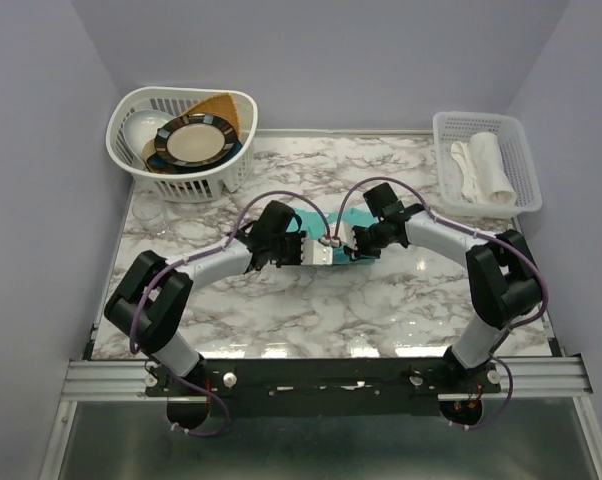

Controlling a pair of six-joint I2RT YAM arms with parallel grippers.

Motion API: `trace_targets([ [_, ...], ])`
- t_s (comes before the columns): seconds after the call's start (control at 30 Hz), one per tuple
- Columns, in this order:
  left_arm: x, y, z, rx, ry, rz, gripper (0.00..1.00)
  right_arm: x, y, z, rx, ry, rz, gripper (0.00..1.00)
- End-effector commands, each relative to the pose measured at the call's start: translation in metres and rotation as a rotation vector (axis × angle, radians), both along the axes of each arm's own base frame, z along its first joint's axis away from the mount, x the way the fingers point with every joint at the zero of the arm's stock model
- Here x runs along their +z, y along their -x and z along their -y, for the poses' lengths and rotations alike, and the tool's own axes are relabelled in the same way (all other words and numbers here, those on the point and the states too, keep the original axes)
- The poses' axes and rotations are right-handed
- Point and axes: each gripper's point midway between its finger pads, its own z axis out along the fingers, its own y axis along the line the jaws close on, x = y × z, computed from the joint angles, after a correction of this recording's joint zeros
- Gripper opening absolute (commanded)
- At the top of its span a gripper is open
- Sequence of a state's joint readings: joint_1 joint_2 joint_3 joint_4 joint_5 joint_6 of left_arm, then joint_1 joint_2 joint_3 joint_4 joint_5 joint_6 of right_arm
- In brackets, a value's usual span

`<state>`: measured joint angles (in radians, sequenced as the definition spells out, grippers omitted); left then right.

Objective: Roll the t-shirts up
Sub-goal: Roll the T-shirt to the center of the board.

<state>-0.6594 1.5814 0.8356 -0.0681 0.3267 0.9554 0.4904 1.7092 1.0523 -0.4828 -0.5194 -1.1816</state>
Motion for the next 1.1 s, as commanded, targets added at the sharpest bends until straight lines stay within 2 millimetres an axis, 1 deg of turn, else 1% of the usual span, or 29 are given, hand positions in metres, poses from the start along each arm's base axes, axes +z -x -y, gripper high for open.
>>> trace_targets([
  [0.0,0.012,0.037,-0.021,0.045,0.030,-0.411,0.07,0.006,0.035,0.003,-0.038,-0.010,-0.266,0.14],
  [0.03,0.021,0.039,-0.013,0.010,0.062,-0.464,0.07,0.006,0.041,0.005,-0.046,-0.010,-0.298,0.13],
  [0.07,0.020,0.057,-0.022,0.008,0.026,-0.573,0.07,0.007,0.046,0.005,-0.055,-0.011,-0.332,0.13],
  [0.1,0.022,0.058,-0.026,0.018,0.028,-0.625,0.06,0.009,0.057,0.006,-0.053,-0.014,-0.384,0.12],
  [0.13,0.031,0.057,-0.018,-0.004,0.058,-0.683,0.04,0.010,0.063,0.007,-0.051,-0.013,-0.416,0.12],
  [0.17,0.034,0.071,-0.025,0.005,0.039,-0.779,0.04,0.010,0.068,0.008,-0.048,-0.010,-0.444,0.11],
  [0.2,0.037,0.076,-0.025,-0.004,0.041,-0.827,0.03,0.012,0.082,0.010,-0.047,0.001,-0.511,0.11],
  [0.23,0.040,0.074,-0.022,-0.033,0.049,-0.854,0.02,0.011,0.085,0.012,-0.050,0.005,-0.541,0.11],
  [0.27,0.042,0.084,-0.025,-0.031,0.031,-0.918,0.02,0.012,0.089,0.012,-0.036,0.007,-0.563,0.11],
  [0.3,0.044,0.087,-0.026,-0.035,0.031,-0.950,0.02,0.014,0.101,0.016,-0.033,0.025,-0.629,0.11],
  [0.33,0.042,0.086,-0.025,-0.051,0.028,-0.965,0.02,0.016,0.102,0.017,-0.025,0.030,-0.648,0.11],
  [0.37,0.045,0.092,-0.026,-0.047,0.031,-1.013,0.02,0.012,0.106,0.019,-0.015,0.043,-0.687,0.11],
  [0.4,0.045,0.094,-0.027,-0.045,0.026,-1.042,0.02,0.016,0.116,0.023,-0.014,0.058,-0.752,0.11],
  [0.47,0.042,0.095,-0.026,-0.040,0.017,-1.101,0.02,0.014,0.113,0.026,-0.014,0.067,-0.803,0.11],
  [0.5,0.042,0.094,-0.025,-0.032,0.025,-1.125,0.02,0.016,0.118,0.029,-0.022,0.076,-0.851,0.11],
  [0.57,0.039,0.089,-0.025,-0.016,0.033,-1.165,0.02,0.017,0.108,0.031,-0.033,0.066,-0.869,0.11],
  [0.6,0.039,0.089,-0.025,-0.006,0.034,-1.193,0.02,0.017,0.109,0.032,-0.045,0.070,-0.919,0.11],
  [0.67,0.034,0.083,-0.024,0.011,0.037,-1.227,0.02,0.019,0.102,0.034,-0.051,0.055,-0.943,0.11],
  [0.77,0.031,0.075,-0.027,0.039,0.054,-1.277,0.02,0.022,0.084,0.030,-0.086,0.044,-0.991,0.11],
  [0.83,0.028,0.069,-0.030,0.054,0.056,-1.290,0.02,0.019,0.074,0.027,-0.090,0.038,-0.985,0.12],
  [0.93,0.021,0.065,-0.033,0.070,0.050,-1.300,0.02,0.012,0.066,0.025,-0.110,0.051,-1.002,0.12],
  [1.03,0.012,0.062,-0.037,0.093,0.040,-1.331,0.02,0.006,0.063,0.023,-0.121,0.057,-1.020,0.13],
  [1.07,0.010,0.062,-0.037,0.098,0.038,-1.339,0.02,0.001,0.061,0.023,-0.128,0.064,-1.032,0.14],
])
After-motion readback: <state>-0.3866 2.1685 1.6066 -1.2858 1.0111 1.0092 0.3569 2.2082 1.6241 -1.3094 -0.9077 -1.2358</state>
